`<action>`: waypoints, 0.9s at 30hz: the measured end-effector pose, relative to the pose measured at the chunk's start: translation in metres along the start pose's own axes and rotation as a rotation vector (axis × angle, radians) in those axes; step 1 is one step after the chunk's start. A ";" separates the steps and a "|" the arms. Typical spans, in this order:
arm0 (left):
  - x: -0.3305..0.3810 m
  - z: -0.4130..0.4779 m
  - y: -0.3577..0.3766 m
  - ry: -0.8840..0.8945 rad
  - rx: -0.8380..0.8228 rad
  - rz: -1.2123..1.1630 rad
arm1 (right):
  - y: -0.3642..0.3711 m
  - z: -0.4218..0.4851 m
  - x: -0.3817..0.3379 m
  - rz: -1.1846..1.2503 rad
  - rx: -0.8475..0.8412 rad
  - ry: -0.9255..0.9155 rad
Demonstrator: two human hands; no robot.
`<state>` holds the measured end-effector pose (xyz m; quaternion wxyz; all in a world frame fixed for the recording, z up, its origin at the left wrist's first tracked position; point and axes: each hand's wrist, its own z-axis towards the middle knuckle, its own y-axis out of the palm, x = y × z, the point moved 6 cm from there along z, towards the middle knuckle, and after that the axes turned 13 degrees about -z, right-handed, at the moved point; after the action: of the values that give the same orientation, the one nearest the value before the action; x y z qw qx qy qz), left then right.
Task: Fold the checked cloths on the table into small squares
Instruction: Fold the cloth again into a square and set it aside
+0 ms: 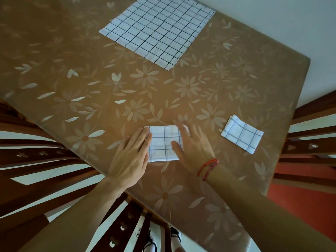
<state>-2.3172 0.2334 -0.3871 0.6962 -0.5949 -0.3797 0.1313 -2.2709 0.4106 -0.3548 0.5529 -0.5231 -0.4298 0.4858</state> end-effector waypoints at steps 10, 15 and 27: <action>-0.010 -0.001 0.012 -0.006 -0.057 0.037 | 0.042 0.004 -0.067 -0.097 -0.205 -0.290; -0.012 0.000 0.013 0.012 -0.062 0.046 | 0.048 0.006 -0.069 -0.126 -0.206 -0.335; -0.012 0.000 0.014 0.022 -0.067 0.061 | 0.058 0.001 -0.027 -0.169 -0.291 -0.280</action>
<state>-2.3217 0.2292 -0.4041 0.6756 -0.6308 -0.3578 0.1330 -2.2812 0.3825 -0.4116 0.4453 -0.4868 -0.6103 0.4384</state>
